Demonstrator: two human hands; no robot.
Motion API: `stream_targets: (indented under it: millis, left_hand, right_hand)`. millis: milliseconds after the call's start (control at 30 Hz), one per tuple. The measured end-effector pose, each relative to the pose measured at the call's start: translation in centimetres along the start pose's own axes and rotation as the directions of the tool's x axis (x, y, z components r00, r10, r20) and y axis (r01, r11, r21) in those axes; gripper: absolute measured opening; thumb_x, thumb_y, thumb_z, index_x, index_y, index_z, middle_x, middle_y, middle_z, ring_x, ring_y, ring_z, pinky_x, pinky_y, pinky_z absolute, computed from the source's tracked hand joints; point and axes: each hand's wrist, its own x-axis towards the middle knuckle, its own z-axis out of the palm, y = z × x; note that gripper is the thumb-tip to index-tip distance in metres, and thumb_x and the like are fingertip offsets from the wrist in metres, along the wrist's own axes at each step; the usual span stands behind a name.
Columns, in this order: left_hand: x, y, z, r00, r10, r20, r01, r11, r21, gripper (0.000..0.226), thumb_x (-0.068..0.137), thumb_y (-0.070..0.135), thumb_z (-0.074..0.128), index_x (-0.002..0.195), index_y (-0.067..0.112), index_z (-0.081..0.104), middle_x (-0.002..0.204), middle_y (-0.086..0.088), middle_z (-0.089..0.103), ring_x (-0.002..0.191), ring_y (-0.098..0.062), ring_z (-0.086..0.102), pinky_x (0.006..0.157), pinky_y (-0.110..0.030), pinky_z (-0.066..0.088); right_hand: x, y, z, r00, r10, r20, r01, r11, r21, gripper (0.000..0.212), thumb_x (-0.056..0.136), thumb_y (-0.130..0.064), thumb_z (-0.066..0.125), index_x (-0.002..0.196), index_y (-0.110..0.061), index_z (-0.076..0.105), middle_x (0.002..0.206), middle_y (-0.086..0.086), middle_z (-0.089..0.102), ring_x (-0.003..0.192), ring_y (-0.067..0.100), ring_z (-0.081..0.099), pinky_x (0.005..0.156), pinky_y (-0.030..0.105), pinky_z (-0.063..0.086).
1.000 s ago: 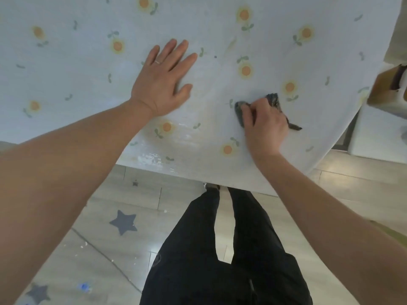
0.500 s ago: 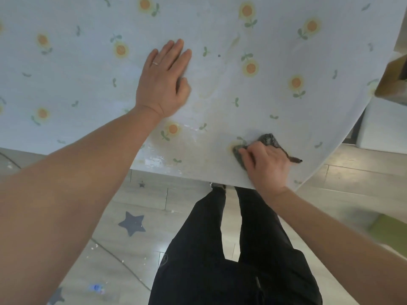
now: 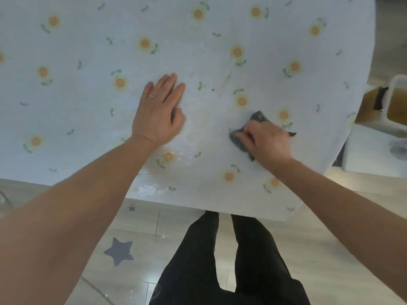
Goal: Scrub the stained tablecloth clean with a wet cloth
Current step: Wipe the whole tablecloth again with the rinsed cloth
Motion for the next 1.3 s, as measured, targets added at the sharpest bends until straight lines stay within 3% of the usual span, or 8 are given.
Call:
stream_targets:
  millis: [167, 267, 433, 567, 733, 867, 1033, 1300]
  left_hand:
    - [0.5, 0.0, -0.2, 0.996, -0.01, 0.094, 0.003, 0.997, 0.083, 0.067, 0.098, 0.033, 0.032, 0.162, 0.013, 0.027, 0.171, -0.009, 0.02, 0.158, -0.028, 0.017, 0.127, -0.054, 0.012]
    - [0.7, 0.2, -0.2, 0.994, -0.019, 0.111, 0.006, 0.993, 0.117, 0.07, 0.097, 0.034, 0.031, 0.163, 0.013, 0.024, 0.172, -0.009, 0.018, 0.159, -0.028, 0.015, 0.127, -0.055, 0.012]
    - [0.5, 0.1, -0.1, 0.998, -0.02, 0.063, 0.015, 0.997, 0.071, 0.068, 0.096, 0.032, 0.039, 0.16, 0.012, 0.033, 0.17, -0.009, 0.025, 0.157, -0.027, 0.02, 0.127, -0.053, 0.014]
    - [0.7, 0.0, 0.2, 0.999, -0.011, 0.048, 0.008, 0.999, 0.053, 0.066, 0.095, 0.032, 0.043, 0.158, 0.012, 0.037, 0.169, -0.009, 0.028, 0.157, -0.026, 0.022, 0.128, -0.051, 0.014]
    - [0.7, -0.3, 0.3, 0.999, -0.025, 0.026, 0.024, 0.999, 0.047, 0.065, 0.095, 0.031, 0.043, 0.157, 0.012, 0.04, 0.168, -0.008, 0.03, 0.156, -0.024, 0.025, 0.128, -0.048, 0.016]
    - [0.6, -0.2, 0.4, 0.999, -0.036, 0.011, 0.036, 0.999, 0.007, 0.063, 0.095, 0.027, 0.043, 0.157, 0.012, 0.041, 0.168, -0.008, 0.031, 0.156, -0.024, 0.025, 0.128, -0.047, 0.015]
    - [0.7, 0.0, 0.2, 0.999, -0.033, -0.004, 0.033, 0.999, -0.013, 0.062, 0.094, 0.026, 0.044, 0.154, 0.01, 0.044, 0.166, -0.009, 0.035, 0.155, -0.026, 0.028, 0.127, -0.049, 0.018]
    - [0.7, -0.5, 0.8, 0.998, -0.021, -0.053, 0.021, 1.0, -0.009, 0.058, 0.096, 0.024, 0.047, 0.152, 0.011, 0.048, 0.164, -0.01, 0.039, 0.153, -0.027, 0.033, 0.127, -0.048, 0.021]
  right_hand:
    - [3.6, -3.6, 0.0, 0.834, 0.543, -0.1, -0.532, 0.839, 0.112, 0.034, 0.1, -0.039, 0.054, 0.08, -0.012, 0.052, 0.071, 0.009, 0.061, 0.066, 0.032, 0.058, 0.061, 0.04, 0.043]
    - [-0.5, -11.5, 1.4, 0.997, 0.07, 0.038, -0.074, 0.99, 0.12, 0.052, 0.074, -0.024, 0.087, 0.057, -0.023, 0.038, 0.052, 0.002, 0.049, 0.041, 0.023, 0.05, 0.045, 0.028, 0.044]
    - [-2.1, -5.6, 0.7, 0.783, -0.566, 0.259, 0.544, 0.824, 0.158, 0.035, 0.101, -0.041, 0.053, 0.073, -0.02, 0.055, 0.067, -0.002, 0.056, 0.062, 0.021, 0.052, 0.058, 0.033, 0.039]
    - [9.3, 3.1, -2.6, 0.99, -0.069, 0.127, 0.079, 0.994, -0.074, 0.036, 0.101, -0.049, 0.049, 0.079, -0.021, 0.05, 0.073, 0.001, 0.053, 0.07, 0.026, 0.058, 0.061, 0.033, 0.037]
    - [14.5, -0.5, -0.4, 0.895, 0.436, -0.097, -0.43, 0.899, 0.081, 0.036, 0.099, -0.047, 0.047, 0.083, -0.016, 0.051, 0.077, 0.006, 0.061, 0.074, 0.031, 0.06, 0.07, 0.042, 0.048]
    - [5.6, -8.8, 1.2, 0.995, -0.017, 0.094, 0.008, 0.995, 0.099, 0.038, 0.09, -0.05, 0.06, 0.07, -0.019, 0.061, 0.067, 0.006, 0.059, 0.064, 0.028, 0.056, 0.065, 0.038, 0.044]
    - [-1.1, -7.0, -1.0, 0.711, -0.53, 0.462, 0.47, 0.847, 0.248, 0.033, 0.097, -0.038, 0.056, 0.069, -0.021, 0.054, 0.067, -0.001, 0.053, 0.067, 0.022, 0.054, 0.064, 0.033, 0.04]
    - [18.9, -0.7, -0.4, 0.968, 0.243, -0.057, -0.247, 0.967, -0.069, 0.026, 0.106, -0.032, 0.035, 0.087, -0.017, 0.045, 0.078, 0.001, 0.05, 0.078, 0.029, 0.052, 0.073, 0.039, 0.031]
